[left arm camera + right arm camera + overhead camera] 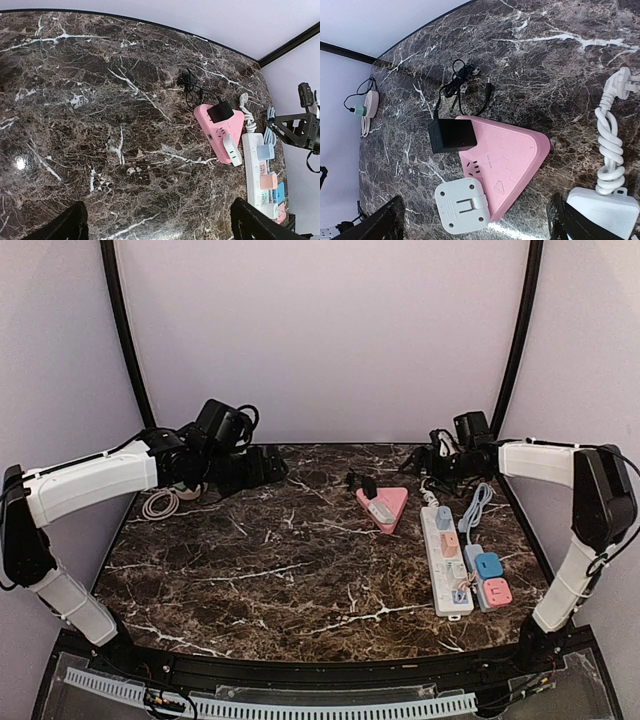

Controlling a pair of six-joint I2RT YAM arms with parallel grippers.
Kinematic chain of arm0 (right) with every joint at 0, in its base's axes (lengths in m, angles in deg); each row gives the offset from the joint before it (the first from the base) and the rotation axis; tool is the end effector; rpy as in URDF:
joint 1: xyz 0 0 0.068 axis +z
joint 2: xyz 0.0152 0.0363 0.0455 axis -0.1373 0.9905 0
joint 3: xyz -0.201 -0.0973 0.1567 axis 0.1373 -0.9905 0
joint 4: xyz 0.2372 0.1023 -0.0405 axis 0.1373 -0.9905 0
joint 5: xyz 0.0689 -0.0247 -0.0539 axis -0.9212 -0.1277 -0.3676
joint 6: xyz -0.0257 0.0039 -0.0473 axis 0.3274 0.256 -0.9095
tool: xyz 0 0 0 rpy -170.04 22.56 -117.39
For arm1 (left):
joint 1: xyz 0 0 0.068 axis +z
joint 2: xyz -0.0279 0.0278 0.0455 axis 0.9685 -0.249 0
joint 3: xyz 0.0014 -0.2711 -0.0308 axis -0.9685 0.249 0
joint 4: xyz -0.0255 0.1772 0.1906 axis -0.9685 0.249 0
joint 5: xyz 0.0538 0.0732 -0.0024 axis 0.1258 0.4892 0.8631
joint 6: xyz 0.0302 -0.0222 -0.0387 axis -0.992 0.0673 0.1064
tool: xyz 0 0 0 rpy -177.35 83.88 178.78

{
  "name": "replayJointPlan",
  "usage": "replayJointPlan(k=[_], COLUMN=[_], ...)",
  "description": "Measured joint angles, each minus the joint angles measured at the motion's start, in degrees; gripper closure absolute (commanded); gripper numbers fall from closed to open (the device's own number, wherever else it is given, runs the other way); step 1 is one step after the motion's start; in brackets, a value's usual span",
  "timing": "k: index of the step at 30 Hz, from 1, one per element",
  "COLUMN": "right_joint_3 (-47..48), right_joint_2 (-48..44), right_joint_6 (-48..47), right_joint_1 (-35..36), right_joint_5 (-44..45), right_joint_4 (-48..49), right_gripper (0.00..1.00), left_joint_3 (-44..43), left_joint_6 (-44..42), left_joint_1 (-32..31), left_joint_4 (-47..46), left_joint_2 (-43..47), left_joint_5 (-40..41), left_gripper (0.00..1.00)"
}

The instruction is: Pull the plug off the socket

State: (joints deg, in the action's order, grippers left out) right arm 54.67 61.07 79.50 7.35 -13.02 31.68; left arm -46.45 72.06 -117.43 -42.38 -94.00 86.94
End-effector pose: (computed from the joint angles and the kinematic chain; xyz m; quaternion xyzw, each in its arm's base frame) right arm 0.3577 0.1130 0.2345 0.0222 0.8996 0.3307 0.2843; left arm 0.2634 -0.2283 0.3206 -0.0419 0.8860 -0.2544 0.3854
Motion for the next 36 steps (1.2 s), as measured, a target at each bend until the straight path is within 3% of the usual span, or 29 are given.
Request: replayJointPlan(k=[14,25,36], right_joint_3=[12.2,14.2,10.9], right_joint_2=[16.5,20.0,20.1], right_joint_6=[0.5,-1.6,0.5], right_joint_1=[-0.2,-0.4,0.0], right_joint_5=[-1.9,0.4,-3.4], right_joint_4=[-0.3,-1.7,-0.1], right_gripper=[0.19,0.36,0.52], left_joint_3=[0.3,1.7,2.5], left_joint_6=[3.3,3.3,4.2], left_joint_1=[0.6,1.5,1.9], left_joint_4=[-1.0,-0.9,-1.5], left_joint_2=[-0.1,0.0,0.0], left_joint_5=[-8.0,-11.1,-13.7], left_gripper=[0.01,0.01,0.02])
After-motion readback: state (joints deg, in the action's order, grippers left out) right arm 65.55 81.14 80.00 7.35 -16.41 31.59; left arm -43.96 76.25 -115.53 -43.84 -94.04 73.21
